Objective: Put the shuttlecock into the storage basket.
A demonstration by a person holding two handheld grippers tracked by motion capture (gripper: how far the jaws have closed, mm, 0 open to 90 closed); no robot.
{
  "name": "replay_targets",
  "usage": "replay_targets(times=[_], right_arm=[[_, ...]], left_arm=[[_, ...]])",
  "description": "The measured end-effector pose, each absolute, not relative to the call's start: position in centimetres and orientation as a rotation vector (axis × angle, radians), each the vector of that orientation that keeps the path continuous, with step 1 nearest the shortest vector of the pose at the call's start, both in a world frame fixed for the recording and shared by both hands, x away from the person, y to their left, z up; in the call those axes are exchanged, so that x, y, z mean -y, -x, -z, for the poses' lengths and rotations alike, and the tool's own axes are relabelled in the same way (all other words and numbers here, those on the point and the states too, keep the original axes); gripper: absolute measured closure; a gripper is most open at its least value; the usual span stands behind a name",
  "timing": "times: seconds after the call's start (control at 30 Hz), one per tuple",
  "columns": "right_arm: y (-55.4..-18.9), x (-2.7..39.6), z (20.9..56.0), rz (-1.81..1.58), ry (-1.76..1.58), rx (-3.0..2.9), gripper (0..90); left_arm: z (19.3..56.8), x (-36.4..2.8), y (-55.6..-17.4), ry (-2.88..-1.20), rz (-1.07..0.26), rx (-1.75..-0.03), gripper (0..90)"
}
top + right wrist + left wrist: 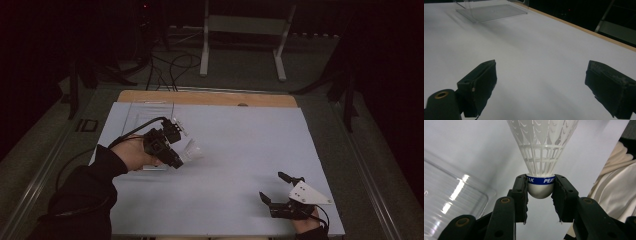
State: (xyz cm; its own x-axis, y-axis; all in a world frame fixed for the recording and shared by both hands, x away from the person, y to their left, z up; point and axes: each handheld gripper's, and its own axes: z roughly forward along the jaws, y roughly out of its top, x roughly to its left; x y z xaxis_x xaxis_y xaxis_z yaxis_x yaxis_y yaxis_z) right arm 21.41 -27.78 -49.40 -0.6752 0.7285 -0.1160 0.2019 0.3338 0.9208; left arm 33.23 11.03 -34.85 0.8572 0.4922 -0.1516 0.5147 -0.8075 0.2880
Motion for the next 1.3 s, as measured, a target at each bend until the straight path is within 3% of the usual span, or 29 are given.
replay_targets(times=[0.9,1.3], right_arm=[[-21.8,28.0,49.7,-1.349,-0.825,-2.075,10.2],[-21.8,27.9,49.7,-1.345,-0.823,-2.077,10.2]], left_arm=[[31.4,-17.8,-34.1,-2.634,0.012,-0.898,65.9],[31.6,-20.8,-34.3,-2.564,-0.021,-1.031,65.9]])
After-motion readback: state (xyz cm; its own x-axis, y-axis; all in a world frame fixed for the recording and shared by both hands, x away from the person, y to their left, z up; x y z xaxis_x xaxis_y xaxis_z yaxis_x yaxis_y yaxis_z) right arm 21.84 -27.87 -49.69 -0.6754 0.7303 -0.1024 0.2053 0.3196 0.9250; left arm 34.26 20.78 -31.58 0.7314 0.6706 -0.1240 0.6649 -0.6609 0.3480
